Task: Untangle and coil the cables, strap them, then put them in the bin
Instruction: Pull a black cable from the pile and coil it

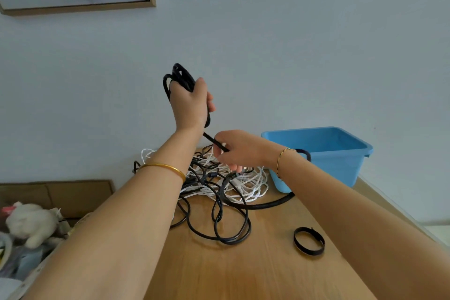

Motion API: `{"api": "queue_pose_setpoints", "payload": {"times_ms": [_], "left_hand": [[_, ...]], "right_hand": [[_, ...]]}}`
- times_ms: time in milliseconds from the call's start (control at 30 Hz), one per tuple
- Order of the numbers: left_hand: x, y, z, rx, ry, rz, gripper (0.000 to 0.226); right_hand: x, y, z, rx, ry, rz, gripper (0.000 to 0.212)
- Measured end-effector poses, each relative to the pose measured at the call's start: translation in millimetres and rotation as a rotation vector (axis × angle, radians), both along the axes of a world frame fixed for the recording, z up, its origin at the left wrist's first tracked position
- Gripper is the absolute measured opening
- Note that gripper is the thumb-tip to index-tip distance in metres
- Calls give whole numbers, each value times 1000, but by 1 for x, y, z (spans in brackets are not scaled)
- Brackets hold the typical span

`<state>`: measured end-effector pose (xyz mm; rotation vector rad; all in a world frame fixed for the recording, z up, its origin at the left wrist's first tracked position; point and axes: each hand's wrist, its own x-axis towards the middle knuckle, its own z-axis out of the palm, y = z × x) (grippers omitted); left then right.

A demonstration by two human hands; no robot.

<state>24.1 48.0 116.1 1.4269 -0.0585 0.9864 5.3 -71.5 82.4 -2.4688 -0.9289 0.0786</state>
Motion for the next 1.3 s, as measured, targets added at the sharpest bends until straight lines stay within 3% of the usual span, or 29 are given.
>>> {"api": "queue_pose_setpoints", "payload": {"times_ms": [133, 300, 433, 533, 667, 833, 933, 1300], "left_hand": [[0, -6, -3, 243, 21, 73, 13], [2, -8, 2, 540, 131, 191, 17], [-1, 6, -4, 739, 274, 223, 19], [-3, 10, -13, 729, 406, 26, 29], [-11, 0, -17, 898, 547, -180, 47], [-14, 1, -17, 675, 610, -393, 55], [-20, -3, -16, 696, 644, -463, 60], [-30, -3, -8, 893, 783, -489, 37]], "right_hand": [[-8, -2, 18, -175, -468, -211, 15], [-15, -7, 31, -366, -720, -395, 11], [-4, -30, 39, -373, -796, -521, 21], [2, -38, 43, -259, -748, -496, 28], [7, -31, 48, -189, -831, -513, 31], [15, -34, 45, -110, -882, -494, 31], [18, -34, 43, -74, -911, -466, 31], [32, -33, 41, -60, -1021, -371, 35]]}}
